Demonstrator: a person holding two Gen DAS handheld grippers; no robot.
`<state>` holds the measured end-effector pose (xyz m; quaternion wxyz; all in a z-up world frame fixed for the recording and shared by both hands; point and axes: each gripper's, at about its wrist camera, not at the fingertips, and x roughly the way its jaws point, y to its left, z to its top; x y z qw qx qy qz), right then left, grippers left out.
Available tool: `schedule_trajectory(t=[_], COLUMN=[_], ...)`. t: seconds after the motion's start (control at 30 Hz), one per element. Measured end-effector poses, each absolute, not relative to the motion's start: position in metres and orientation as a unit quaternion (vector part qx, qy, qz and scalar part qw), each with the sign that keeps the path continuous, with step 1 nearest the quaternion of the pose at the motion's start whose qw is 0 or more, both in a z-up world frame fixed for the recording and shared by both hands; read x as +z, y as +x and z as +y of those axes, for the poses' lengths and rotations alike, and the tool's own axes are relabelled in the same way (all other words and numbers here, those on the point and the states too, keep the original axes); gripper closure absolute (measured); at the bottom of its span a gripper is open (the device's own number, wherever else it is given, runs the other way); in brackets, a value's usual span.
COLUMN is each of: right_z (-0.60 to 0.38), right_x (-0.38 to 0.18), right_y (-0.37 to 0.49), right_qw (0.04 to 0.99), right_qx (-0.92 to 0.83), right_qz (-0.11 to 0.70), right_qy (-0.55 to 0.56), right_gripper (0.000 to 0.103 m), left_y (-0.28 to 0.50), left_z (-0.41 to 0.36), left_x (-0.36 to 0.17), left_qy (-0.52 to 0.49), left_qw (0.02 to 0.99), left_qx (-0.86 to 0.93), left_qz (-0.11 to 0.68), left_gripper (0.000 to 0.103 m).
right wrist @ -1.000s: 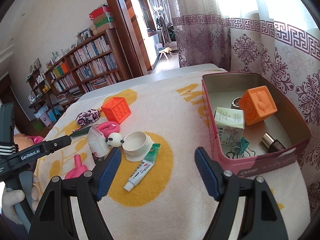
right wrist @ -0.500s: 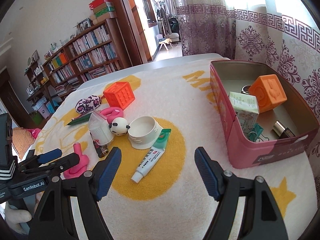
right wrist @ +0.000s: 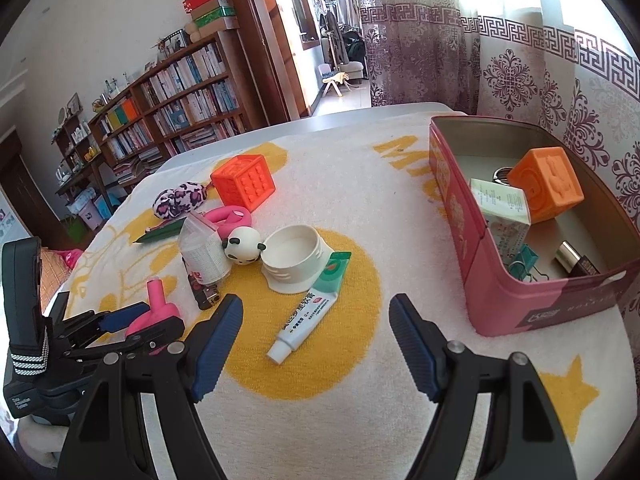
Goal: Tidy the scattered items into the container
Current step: 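Close the left gripper on the pink foam knot and lift it, then grasp the black lighter with the right gripper while the left holds the pink knot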
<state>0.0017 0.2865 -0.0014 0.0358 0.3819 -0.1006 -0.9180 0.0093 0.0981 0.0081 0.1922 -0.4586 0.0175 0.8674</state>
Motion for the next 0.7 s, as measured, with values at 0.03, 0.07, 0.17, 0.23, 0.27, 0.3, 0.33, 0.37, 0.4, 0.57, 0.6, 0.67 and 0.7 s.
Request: schedule_trajectory(t=[0.03,0.07,0.17,0.23,0.27,0.3,0.33,0.37,0.4,0.57,0.6,0.67,0.7], right_z=[0.285,0.283,0.275,0.268,0.263,0.258,0.252,0.246,0.240,0.219,0.217,0.215,0.214], right_x=[-0.001,0.000,0.000,0.000,0.000,0.000,-0.001,-0.001,-0.002,-0.012,-0.015,-0.020,-0.022], right_y=[0.001,0.001,-0.002,-0.004,-0.006,-0.008,-0.010,-0.012,-0.014,-0.030,-0.034,-0.041,-0.044], right_qw=[0.041,0.050,0.081,0.101,0.111,0.119,0.127,0.135,0.143,0.162,0.164,0.167,0.167], right_qx=[-0.918,-0.917,-0.912,-0.908,-0.906,-0.904,-0.902,-0.900,-0.898,-0.885,-0.882,-0.876,-0.873], right_qz=[-0.099,-0.099,-0.102,-0.100,-0.097,-0.092,-0.087,-0.081,-0.074,-0.056,-0.060,-0.066,-0.069], right_qy=[0.382,0.383,0.389,0.394,0.397,0.401,0.404,0.407,0.411,0.432,0.438,0.448,0.452], right_gripper=[0.024,0.024,0.024,0.024,0.024,0.024,0.024,0.024,0.024,0.028,0.029,0.032,0.036], left_y=[0.009,0.009,0.009,0.009,0.009,0.009,0.009,0.009,0.008,0.004,0.004,0.004,0.004], left_z=[0.097,0.095,0.088,0.080,0.077,0.073,0.069,0.065,0.062,0.049,0.047,0.045,0.045], left_x=[0.008,0.009,0.010,0.012,0.013,0.014,0.015,0.016,0.017,0.017,0.017,0.017,0.016], left_qy=[-0.460,-0.461,-0.464,-0.464,-0.463,-0.462,-0.460,-0.459,-0.458,-0.458,-0.458,-0.457,-0.457], left_qw=[0.196,0.201,0.206,0.201,0.197,0.193,0.190,0.187,0.184,0.174,0.175,0.176,0.177], left_qx=[0.866,0.864,0.862,0.863,0.864,0.866,0.867,0.869,0.870,0.871,0.871,0.871,0.871], left_qz=[0.017,0.016,0.004,-0.004,-0.007,-0.010,-0.012,-0.014,-0.017,-0.033,-0.035,-0.035,-0.036], left_gripper=[0.058,0.058,0.058,0.058,0.058,0.058,0.058,0.058,0.058,0.058,0.058,0.058,0.058])
